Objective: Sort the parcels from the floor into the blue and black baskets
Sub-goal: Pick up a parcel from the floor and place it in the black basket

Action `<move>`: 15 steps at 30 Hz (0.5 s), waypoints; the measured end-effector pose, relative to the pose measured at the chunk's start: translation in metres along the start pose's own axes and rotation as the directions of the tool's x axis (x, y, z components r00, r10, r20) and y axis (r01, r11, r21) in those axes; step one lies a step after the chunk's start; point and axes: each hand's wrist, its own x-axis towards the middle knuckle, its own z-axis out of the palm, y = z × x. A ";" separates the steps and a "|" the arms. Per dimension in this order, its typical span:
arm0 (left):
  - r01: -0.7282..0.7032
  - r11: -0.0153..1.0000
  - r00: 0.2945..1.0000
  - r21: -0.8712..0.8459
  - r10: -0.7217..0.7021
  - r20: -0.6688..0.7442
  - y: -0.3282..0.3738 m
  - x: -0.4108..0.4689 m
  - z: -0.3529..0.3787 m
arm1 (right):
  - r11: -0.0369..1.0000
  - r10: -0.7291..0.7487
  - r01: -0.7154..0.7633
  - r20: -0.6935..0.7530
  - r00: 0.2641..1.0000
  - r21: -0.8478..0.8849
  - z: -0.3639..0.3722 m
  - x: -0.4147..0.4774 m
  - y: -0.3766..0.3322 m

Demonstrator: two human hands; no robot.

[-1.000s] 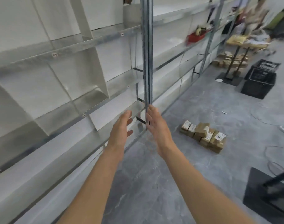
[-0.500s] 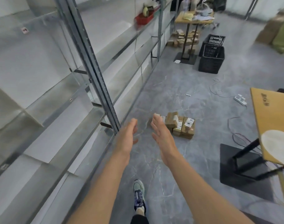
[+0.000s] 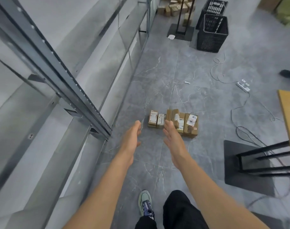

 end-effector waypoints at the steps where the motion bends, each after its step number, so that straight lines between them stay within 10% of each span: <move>1: 0.009 1.000 1.000 0.005 -0.009 0.012 0.005 0.015 0.002 | 1.000 0.015 -0.015 -0.010 1.000 -0.005 -0.001 0.015 -0.005; 15: 0.271 0.957 0.963 0.106 -0.268 -0.040 0.029 0.274 0.060 | 0.966 0.260 -0.259 -0.037 0.965 0.024 -0.036 0.297 -0.026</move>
